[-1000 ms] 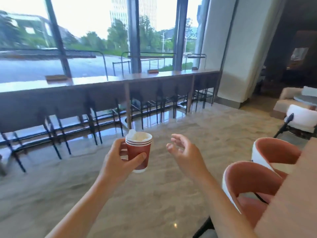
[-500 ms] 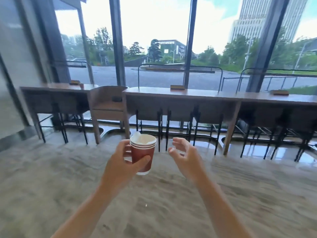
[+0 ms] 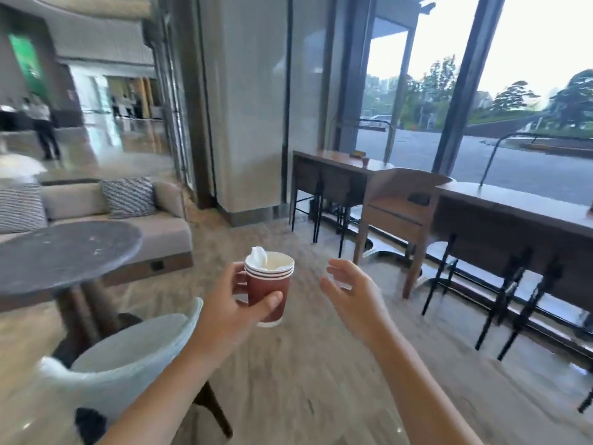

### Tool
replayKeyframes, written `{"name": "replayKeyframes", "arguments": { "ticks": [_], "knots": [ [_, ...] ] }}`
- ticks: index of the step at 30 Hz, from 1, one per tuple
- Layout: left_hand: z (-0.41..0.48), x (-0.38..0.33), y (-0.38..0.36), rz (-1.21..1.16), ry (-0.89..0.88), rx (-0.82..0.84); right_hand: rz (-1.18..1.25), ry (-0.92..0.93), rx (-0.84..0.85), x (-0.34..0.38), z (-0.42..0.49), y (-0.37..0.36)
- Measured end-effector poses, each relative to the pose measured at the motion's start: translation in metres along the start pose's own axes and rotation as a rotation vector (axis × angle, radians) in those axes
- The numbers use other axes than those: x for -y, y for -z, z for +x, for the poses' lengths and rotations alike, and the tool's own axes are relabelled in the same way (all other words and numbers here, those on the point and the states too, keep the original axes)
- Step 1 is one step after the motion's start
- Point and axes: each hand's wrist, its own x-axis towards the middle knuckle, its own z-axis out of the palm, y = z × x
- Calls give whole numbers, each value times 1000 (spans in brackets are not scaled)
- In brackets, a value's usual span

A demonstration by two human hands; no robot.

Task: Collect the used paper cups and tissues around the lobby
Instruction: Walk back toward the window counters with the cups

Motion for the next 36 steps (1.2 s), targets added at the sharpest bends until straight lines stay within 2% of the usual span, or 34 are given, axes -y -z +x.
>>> {"name": "replayKeyframes", "arguments": {
  "ticks": [9, 22, 27, 36],
  "knots": [
    [-73, 6, 138, 177, 98, -355, 85, 224, 402, 70, -14, -131],
    [-190, -7, 320, 360, 184, -758, 249, 439, 748, 202, -114, -306],
    [-232, -22, 360, 410, 205, -913, 292, 525, 875, 238, -149, -347],
    [-263, -27, 381, 439, 238, -1015, 352, 577, 1000, 258, -175, -379]
  ]
}}
